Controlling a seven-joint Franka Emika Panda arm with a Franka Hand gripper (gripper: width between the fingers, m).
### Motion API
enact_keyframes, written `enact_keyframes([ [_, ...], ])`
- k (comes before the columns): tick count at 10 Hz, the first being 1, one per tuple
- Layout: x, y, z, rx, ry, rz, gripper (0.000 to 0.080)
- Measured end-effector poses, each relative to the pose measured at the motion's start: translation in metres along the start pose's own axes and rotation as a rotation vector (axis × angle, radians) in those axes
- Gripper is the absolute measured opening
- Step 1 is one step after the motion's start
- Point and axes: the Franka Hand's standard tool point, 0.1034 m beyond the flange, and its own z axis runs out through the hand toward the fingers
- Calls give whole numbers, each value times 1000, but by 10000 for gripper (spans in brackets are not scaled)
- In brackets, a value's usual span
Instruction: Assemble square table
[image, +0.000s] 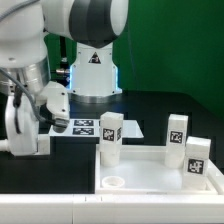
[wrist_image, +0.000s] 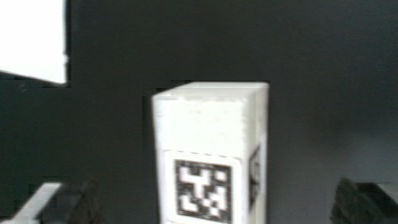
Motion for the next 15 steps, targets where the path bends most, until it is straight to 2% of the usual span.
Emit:
enact_keyframes([
  [1, 4, 3, -3, 111, 4, 69, 649],
  [2, 1, 11, -1, 118, 5, 72, 649],
  [5, -7, 14, 5, 102, 9, 55, 649],
  [9, -4, 22, 26, 52, 38, 54, 649],
  [10, -4, 20, 29, 48, 45, 52, 649],
  [11, -4, 20, 29, 49, 45, 53, 600],
  [12, -4, 20, 29, 48, 45, 53, 600],
  [13, -3, 20, 29, 48, 45, 55, 425],
  [14, -3, 20, 29, 48, 45, 67, 425],
  [15, -3, 20, 29, 47, 47, 87, 260],
])
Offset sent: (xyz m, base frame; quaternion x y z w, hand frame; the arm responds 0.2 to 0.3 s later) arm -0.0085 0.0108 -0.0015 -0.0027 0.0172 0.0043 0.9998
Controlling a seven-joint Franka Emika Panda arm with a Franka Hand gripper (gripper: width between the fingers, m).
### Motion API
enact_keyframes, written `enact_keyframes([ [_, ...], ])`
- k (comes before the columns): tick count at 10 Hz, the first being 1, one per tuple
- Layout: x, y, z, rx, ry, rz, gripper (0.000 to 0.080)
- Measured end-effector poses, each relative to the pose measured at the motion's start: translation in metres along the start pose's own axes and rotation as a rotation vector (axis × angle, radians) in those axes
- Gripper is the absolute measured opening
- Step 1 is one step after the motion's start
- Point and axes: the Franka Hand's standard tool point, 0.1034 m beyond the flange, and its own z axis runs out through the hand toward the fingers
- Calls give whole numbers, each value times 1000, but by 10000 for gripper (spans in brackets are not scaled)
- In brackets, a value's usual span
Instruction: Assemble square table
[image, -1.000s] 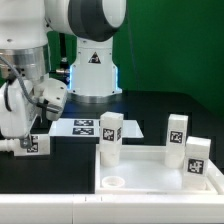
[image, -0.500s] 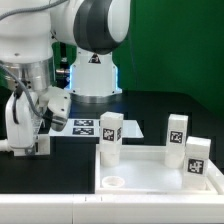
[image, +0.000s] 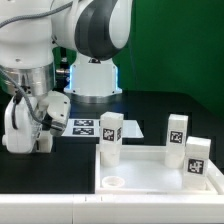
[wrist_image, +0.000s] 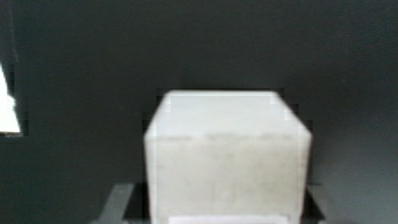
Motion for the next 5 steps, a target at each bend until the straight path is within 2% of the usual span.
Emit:
enact_keyframes([
  [2, -2, 0, -1, -14, 6, 179, 262],
  [3, -3, -1, -2, -10, 14, 355, 262],
  [4, -6, -2, -3, 4, 31, 496, 262],
  [5, -9, -4, -4, 29, 45, 568, 262],
])
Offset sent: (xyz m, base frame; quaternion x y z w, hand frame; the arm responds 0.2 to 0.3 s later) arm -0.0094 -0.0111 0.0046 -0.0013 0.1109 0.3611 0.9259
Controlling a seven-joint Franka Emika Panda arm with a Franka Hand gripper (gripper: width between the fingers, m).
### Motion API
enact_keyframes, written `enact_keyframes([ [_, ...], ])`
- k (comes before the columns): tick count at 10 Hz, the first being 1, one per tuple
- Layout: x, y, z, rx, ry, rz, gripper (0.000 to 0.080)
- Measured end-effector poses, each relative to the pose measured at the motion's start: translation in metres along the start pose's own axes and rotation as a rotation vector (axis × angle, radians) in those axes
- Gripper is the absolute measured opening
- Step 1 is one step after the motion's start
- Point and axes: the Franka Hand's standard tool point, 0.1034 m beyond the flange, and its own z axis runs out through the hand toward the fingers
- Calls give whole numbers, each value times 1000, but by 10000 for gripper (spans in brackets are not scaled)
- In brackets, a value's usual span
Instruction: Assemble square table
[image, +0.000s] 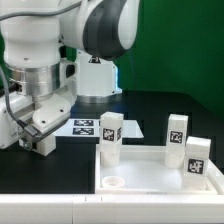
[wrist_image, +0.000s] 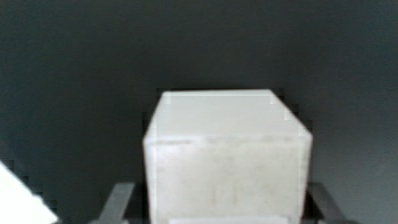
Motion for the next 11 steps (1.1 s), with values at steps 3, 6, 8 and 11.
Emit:
enact_keyframes([
  [3, -1, 0, 0, -2, -8, 162, 263],
  [6, 5, 6, 1, -60, 15, 368, 264],
  [8, 6, 6, 4, -46, 54, 359, 264],
  [11, 7, 4, 4, -34, 85, 267, 264],
])
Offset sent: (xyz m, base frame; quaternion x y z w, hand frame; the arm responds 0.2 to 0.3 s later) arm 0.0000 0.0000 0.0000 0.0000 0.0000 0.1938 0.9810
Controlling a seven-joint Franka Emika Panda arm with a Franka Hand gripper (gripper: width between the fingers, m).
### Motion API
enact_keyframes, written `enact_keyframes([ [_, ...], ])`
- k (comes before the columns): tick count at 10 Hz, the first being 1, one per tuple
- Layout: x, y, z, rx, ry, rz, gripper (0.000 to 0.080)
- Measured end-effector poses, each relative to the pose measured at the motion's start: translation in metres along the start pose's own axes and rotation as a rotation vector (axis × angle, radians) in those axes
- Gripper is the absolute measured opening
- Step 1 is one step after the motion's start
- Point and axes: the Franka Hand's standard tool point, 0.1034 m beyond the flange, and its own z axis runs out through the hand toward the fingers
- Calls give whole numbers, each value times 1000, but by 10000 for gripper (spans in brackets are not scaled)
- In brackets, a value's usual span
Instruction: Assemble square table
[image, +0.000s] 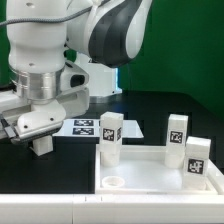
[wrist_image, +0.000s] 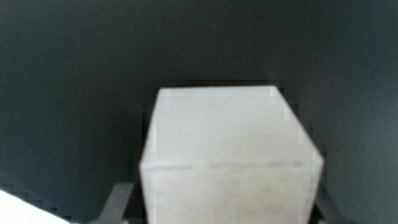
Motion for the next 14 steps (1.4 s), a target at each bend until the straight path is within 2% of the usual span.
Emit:
enact_keyframes([
  [2, 0, 0, 0, 0, 2, -8, 510],
  [3, 0, -1, -3, 1, -5, -53, 510],
  [4, 2, -3, -11, 2, -22, -85, 619],
  [5, 4, -5, -24, 9, -46, -137, 640],
  [6, 5, -4, -39, -2, -57, -320, 640],
  [7, 3, -2, -52, -25, -59, -454, 648],
  [10, 4, -3, -52, -19, -42, -660, 649],
  [11, 5, -2, -52, -26, -38, -785, 649],
  [12, 7, -2, -55, -63, -22, -990, 649],
  [13, 3, -4, -60, -46, -27, -1204, 649],
  [14, -3, 2, -67, -26, -51, -1404, 649],
])
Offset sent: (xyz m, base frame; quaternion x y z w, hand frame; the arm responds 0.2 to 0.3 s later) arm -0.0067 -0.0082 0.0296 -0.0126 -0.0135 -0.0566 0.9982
